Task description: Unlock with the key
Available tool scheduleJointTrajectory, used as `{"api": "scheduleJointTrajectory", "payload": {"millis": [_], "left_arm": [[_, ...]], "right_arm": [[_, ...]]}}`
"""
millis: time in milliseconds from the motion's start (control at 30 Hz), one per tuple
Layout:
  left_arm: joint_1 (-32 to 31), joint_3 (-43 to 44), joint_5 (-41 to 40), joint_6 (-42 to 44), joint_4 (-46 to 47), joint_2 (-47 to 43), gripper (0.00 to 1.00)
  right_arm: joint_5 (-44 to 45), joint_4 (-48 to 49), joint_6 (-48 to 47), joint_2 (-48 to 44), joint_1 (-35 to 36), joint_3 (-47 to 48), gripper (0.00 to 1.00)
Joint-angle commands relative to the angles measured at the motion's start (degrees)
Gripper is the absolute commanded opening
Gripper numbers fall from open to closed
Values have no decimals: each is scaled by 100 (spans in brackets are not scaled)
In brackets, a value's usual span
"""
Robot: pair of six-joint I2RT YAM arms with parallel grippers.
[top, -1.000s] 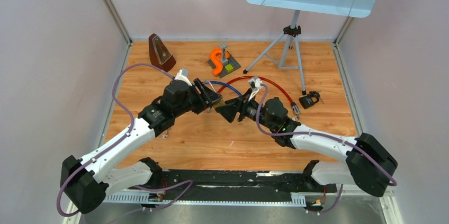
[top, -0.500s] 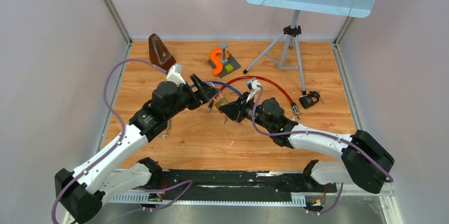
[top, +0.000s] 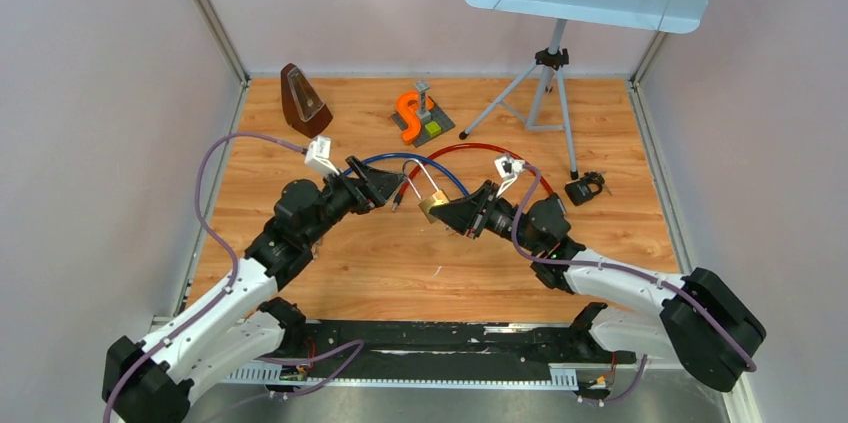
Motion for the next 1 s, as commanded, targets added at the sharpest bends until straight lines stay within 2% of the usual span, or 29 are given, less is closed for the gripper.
{"api": "scheduleJointTrajectory", "payload": {"millis": [0,200,267,333,367,400,467,633,700,833,967], "left_arm": [[14,-43,537,-284,1092,270,90],[18,29,895,-370,1379,647,68],[14,11,927,-450,1474,702,56],[14,34,963,-503,1480,717,32],[14,84,960,-503,1344,707,25],[14,125,944,-487,1223,696,14],[14,303,845,-401,628,664,2],[14,1054,408,-268,-1414,866,0],[16,1318,484,-224,-1876,1070,0],[14,1536,794,-276,-2198,1504,0],[20,1557,854,-311,-2349,1718,0]], "right_arm": [[-678,1597,797,-18,-144,54,0],[-906,1681,881,187,-149,152,0],[-924,1588,839,222,-149,176,0],[-861,1360,679,189,-147,212,0],[-768,1125,531,141,-148,233,0],[-618,786,353,66,-151,277,0],[-241,-175,-172,-113,-140,412,0],[857,-2263,-1907,-313,27,938,0],[1428,-2900,-2525,-240,233,1153,0],[3039,-3920,-3562,261,863,1612,0],[4919,-4550,-4225,1311,1330,2024,0]]}}
